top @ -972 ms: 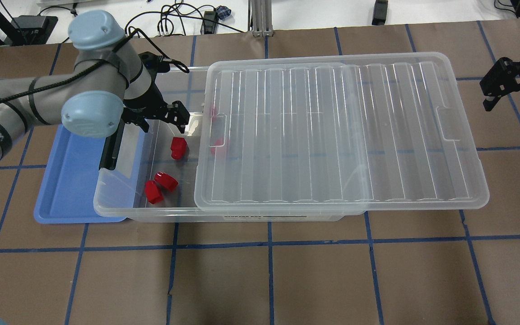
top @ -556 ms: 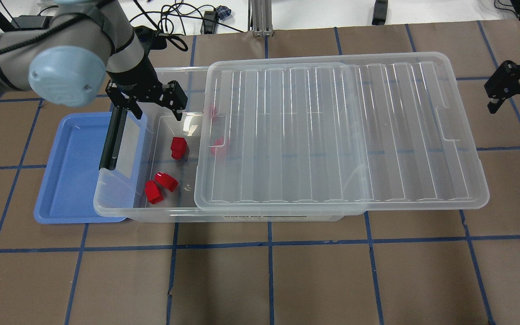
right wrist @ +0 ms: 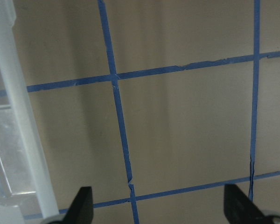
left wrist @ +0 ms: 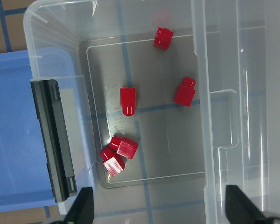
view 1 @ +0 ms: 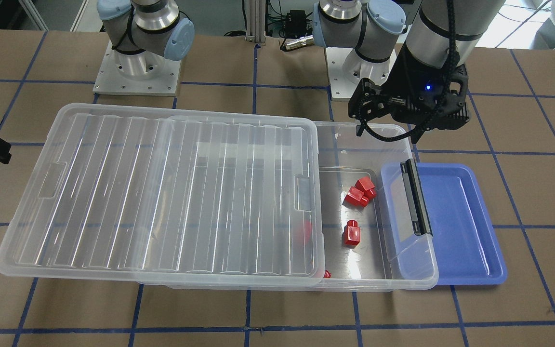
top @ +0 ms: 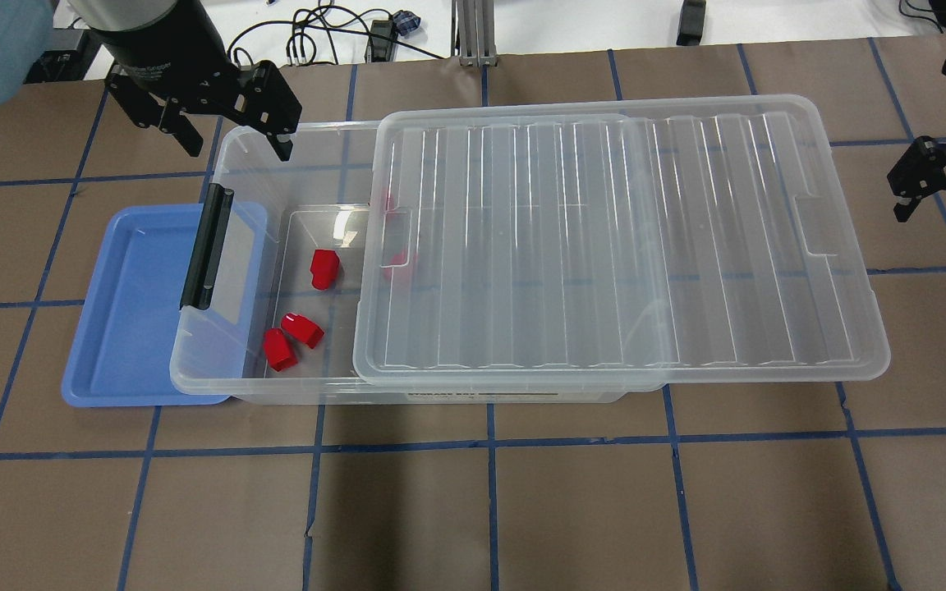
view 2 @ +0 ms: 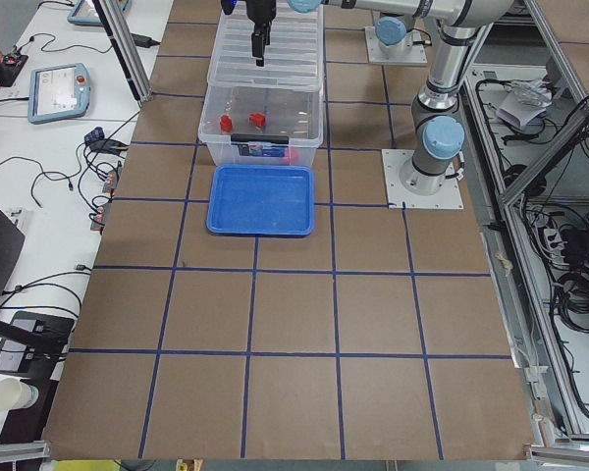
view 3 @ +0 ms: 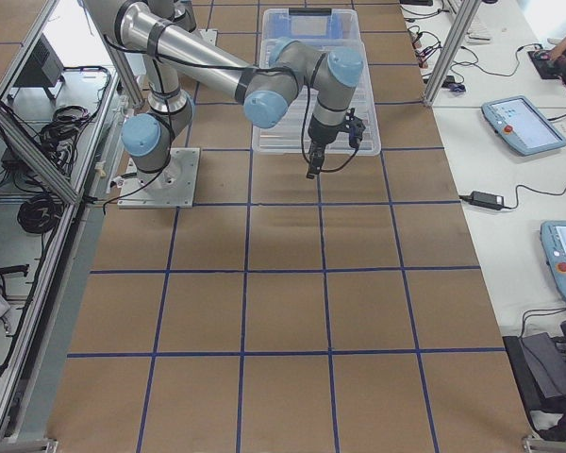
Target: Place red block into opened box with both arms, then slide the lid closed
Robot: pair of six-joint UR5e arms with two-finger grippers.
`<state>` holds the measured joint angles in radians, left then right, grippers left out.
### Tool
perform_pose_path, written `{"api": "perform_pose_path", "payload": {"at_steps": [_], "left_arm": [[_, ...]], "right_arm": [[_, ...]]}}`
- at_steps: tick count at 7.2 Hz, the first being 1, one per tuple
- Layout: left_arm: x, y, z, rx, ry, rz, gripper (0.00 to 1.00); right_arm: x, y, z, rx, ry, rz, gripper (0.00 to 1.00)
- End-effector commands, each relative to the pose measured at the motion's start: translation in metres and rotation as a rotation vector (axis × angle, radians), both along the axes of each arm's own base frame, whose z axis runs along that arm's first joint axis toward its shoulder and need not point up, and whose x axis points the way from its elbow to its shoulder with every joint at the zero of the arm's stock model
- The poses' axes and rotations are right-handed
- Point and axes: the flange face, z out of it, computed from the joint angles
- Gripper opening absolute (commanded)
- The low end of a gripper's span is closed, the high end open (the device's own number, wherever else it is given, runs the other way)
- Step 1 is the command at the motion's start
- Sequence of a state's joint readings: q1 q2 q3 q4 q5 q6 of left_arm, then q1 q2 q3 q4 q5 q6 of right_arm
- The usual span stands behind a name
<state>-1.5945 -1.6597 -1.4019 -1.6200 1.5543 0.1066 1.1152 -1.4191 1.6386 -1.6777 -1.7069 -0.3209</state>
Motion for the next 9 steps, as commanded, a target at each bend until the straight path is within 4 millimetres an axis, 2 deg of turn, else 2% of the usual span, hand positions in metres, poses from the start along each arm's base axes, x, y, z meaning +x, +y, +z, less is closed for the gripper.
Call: {"api": "perform_pose_path", "payload": {"at_steps": [1, 2, 4, 7, 9], "left_arm": [[0.005, 0.011, -0.003, -0.012, -0.001, 0.006, 1.00], [0.006, 0.016, -0.002, -0.012, -0.003, 0.008, 1.00], [0.023, 0.012, -0.013, 0.011, -0.007, 0.043, 1.00], [0.022, 0.022, -0.023, 0.064, -0.004, 0.037, 1.00], [0.025, 0.038, -0.008, 0.051, -0.006, 0.044, 1.00]], "right_arm": [[0.004, 0.005, -0.025, 0.028, -0.018, 0.002, 1.00], [0.006, 0.008, -0.030, 0.041, -0.017, 0.002, 1.00], [0.012, 0.007, -0.031, 0.040, -0.026, -0.006, 1.00], [0.016, 0.004, -0.040, 0.051, -0.021, -0.070, 1.00], [0.054, -0.001, -0.037, 0.045, -0.007, -0.059, 1.00]]}}
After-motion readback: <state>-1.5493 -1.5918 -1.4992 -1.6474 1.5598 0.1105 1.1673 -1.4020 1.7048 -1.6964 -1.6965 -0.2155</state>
